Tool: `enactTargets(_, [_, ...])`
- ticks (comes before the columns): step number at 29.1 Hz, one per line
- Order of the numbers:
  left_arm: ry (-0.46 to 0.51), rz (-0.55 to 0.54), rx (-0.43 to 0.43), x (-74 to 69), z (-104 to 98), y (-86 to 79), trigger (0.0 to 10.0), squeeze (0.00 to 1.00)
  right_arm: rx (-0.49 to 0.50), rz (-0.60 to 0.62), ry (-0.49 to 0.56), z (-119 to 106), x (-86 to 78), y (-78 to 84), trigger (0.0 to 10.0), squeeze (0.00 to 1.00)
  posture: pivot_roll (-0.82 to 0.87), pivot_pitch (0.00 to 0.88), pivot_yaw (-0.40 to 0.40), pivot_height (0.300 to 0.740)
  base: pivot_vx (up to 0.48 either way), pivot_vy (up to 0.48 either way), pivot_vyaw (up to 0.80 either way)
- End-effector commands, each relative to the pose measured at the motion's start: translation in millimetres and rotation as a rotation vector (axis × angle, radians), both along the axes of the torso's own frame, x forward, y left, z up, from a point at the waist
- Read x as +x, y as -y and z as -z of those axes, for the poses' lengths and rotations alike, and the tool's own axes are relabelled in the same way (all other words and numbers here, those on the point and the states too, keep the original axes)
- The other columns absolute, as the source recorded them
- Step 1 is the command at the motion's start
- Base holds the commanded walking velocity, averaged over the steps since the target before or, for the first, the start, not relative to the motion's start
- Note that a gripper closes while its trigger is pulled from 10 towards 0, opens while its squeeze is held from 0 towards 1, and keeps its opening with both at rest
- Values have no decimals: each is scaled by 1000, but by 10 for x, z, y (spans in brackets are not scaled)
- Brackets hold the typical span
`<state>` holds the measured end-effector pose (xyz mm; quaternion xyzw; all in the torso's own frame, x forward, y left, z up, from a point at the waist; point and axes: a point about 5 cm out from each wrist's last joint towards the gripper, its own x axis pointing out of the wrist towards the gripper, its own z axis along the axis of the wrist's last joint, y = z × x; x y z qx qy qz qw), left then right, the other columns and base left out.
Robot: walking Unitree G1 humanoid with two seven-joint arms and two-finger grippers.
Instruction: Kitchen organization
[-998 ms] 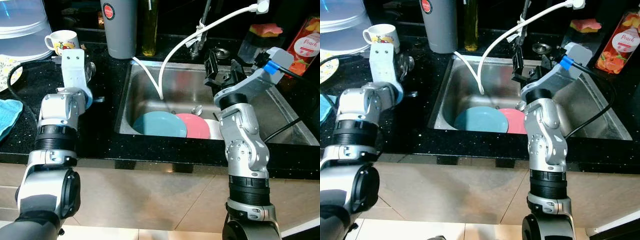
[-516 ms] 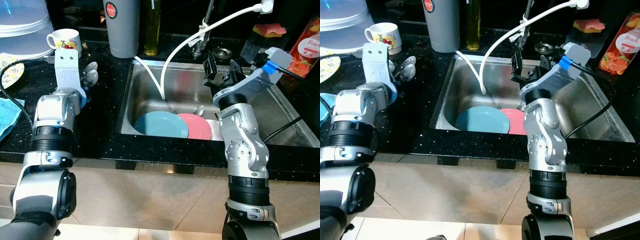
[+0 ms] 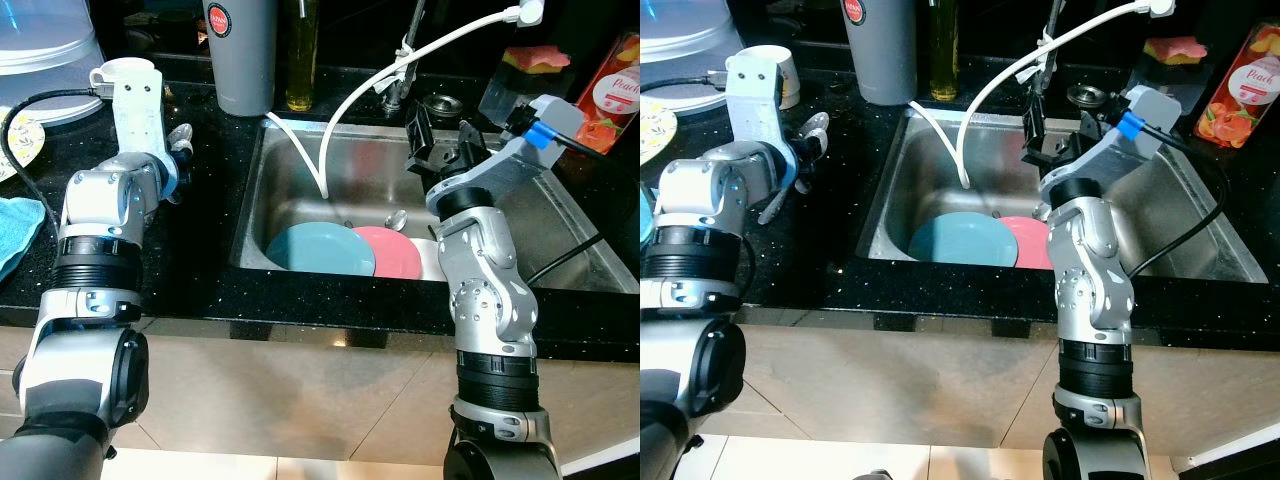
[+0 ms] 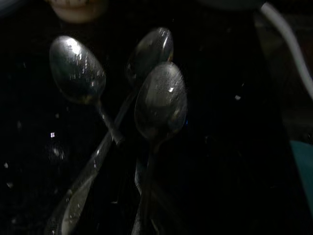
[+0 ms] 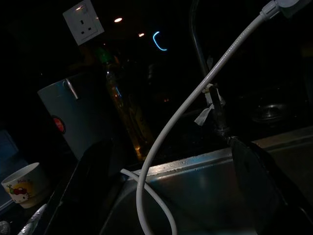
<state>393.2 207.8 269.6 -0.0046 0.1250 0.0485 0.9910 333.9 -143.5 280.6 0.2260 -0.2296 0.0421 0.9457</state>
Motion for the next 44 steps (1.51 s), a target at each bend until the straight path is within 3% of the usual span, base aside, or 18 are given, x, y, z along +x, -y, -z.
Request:
enactTargets(1, [-30, 0, -19, 14, 74, -8, 7765, 0, 2, -5, -10, 3, 5, -10, 10000, 0, 265, 71, -32, 740, 0, 0, 0])
enactTargets(5, [-42, -2, -8, 20, 90, -28, 7373, 0, 2, -3, -9, 2, 5, -10, 10000, 0, 266, 72, -30, 740, 0, 0, 0])
enactTargets(7, [-67, 9, -37, 18, 125, -21, 6314, 0, 3, -2, -10, 5, 4, -8, 10000, 0, 266, 72, -30, 740, 0, 0, 0])
enactTargets(8, [-86, 27, -65, 13, 169, -4, 4863, 0, 4, -2, -10, 4, 2, -10, 10000, 0, 265, 73, -29, 740, 0, 0, 0])
enactTargets(11, [-98, 39, -85, 11, 200, 13, 3725, 0, 5, -1, -10, 5, 1, -8, 10000, 0, 265, 73, -29, 740, 0, 0, 0])
enactTargets(13, [-102, 40, -95, 13, 207, 17, 1686, 0, 5, 0, -10, 5, 2, -2, 10000, 0, 265, 73, -29, 740, 0, 0, 0])
enactTargets(17, [-105, 36, -102, 16, 210, 16, 1608, 0, 5, 0, -10, 5, 3, 1, 10000, 0, 266, 73, -30, 740, 0, 0, 0])
enactTargets(19, [-105, 29, -98, 15, 210, 6, 39, 0, 5, 0, -11, 5, 4, 2, 10000, 0, 266, 73, -30, 740, 0, 0, 0])
enactTargets(27, [-112, 1, -75, 10, 229, -49, 0, 0, 5, 0, -11, 3, 7, 5, 10000, 0, 266, 73, -31, 740, 0, 0, 0])
enactTargets(28, [-110, -2, -64, 10, 224, -57, 2000, 0, 5, 0, -11, 3, 7, 5, 10000, 0, 266, 73, -31, 740, 0, 0, 0])
enactTargets(29, [-107, -2, -49, 11, 216, -61, 7412, 0, 5, 0, -10, 2, 7, 6, 10000, 0, 265, 72, -32, 740, 0, 0, 0])
enactTargets(30, [-104, -1, -39, 12, 207, -62, 10000, 0, 5, 0, -10, 2, 6, 7, 10000, 0, 265, 72, -32, 740, 0, 0, 0])
enactTargets(33, [-94, 9, -25, 17, 188, -52, 10000, 0, 5, 0, -11, 2, 6, 7, 10000, 0, 265, 72, -32, 740, 0, 0, 0])
enactTargets(34, [-89, 16, -20, 20, 179, -45, 10000, 1000, 4, 0, -11, 2, 6, 6, 10000, 0, 265, 72, -32, 740, 0, 0, 0])
enactTargets(41, [-91, 14, -18, 25, 176, -38, 10000, 1000, 6, -1, -9, -1, 5, 4, 10000, 0, 264, 73, -32, 740, 0, 0, 0])
enactTargets(42, [-100, 12, -23, 25, 188, -40, 10000, 110, 6, -1, -9, -2, 5, 4, 10000, 0, 264, 73, -32, 740, 0, 0, 0])
enactTargets(43, [-111, 8, -32, 24, 206, -44, 10000, 0, 5, -1, -9, -2, 5, 4, 10000, 0, 264, 72, -32, 740, 0, 0, 0])
enactTargets(44, [-121, 7, -40, 22, 227, -48, 10000, 0, 5, -1, -9, -1, 5, 4, 10000, 0, 263, 72, -32, 740, 0, 0, 0])
